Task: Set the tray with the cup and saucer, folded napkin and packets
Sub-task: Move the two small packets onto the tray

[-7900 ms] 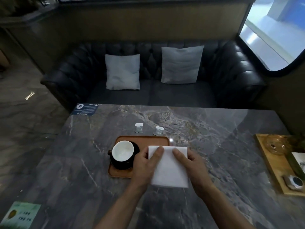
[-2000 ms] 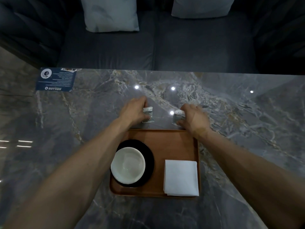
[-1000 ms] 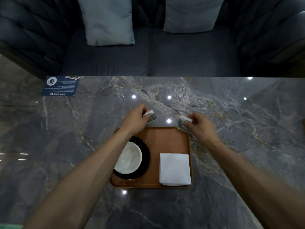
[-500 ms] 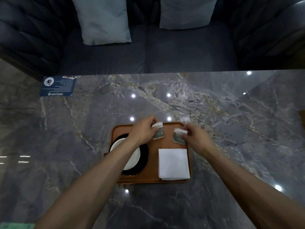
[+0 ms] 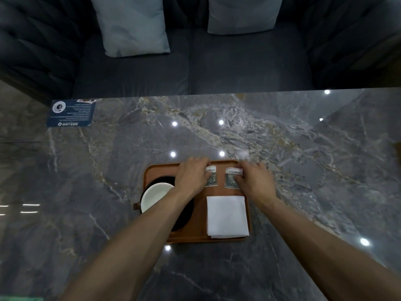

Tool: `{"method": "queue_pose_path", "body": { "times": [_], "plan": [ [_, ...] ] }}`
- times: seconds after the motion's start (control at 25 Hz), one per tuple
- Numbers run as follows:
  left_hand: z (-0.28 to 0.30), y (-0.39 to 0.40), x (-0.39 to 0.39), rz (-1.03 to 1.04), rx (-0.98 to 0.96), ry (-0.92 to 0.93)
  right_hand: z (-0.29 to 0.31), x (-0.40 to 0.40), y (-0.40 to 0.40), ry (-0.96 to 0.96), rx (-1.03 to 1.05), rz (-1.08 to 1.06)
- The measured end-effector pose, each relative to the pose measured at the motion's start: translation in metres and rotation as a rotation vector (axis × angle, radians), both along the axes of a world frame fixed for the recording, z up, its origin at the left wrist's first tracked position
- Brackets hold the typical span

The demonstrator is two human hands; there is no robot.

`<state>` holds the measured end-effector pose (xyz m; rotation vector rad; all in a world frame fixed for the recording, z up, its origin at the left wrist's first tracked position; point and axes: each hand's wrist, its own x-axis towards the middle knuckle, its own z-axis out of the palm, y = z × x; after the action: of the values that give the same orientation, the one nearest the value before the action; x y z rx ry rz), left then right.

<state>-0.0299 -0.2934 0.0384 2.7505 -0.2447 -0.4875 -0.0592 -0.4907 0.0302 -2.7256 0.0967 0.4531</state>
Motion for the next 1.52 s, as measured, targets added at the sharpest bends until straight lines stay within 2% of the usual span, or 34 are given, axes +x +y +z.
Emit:
{"method": "queue_pose_path", "body": {
  "times": [0.12,0.32,0.48,0.68,1.2,1.52],
  "plan": [
    [-0.004,-0.001,-0.002,-0.067,0.095,-0.076,-0.004,-0.002,0.004,-0.053,-0.069,0.045],
    [-0.006,-0.001,-0.005,-0.112,0.134,-0.153,-0.006,-0.005,0.006,-0.105,-0.088,0.079],
    [-0.002,0.004,-0.003,-0.142,0.160,-0.145,-0.002,-0.009,0.001,-0.203,-0.078,0.228],
    [-0.002,0.004,-0.012,-0.215,0.212,-0.093,-0.004,-0.011,-0.004,-0.119,-0.130,0.313],
    [-0.009,-0.003,-0.011,-0.190,0.209,-0.090,-0.013,-0.009,-0.003,-0.107,-0.137,0.281],
    [-0.012,-0.005,-0.012,-0.179,0.186,-0.079,-0.009,0.002,-0.008,-0.113,-0.127,0.355]
  ]
}}
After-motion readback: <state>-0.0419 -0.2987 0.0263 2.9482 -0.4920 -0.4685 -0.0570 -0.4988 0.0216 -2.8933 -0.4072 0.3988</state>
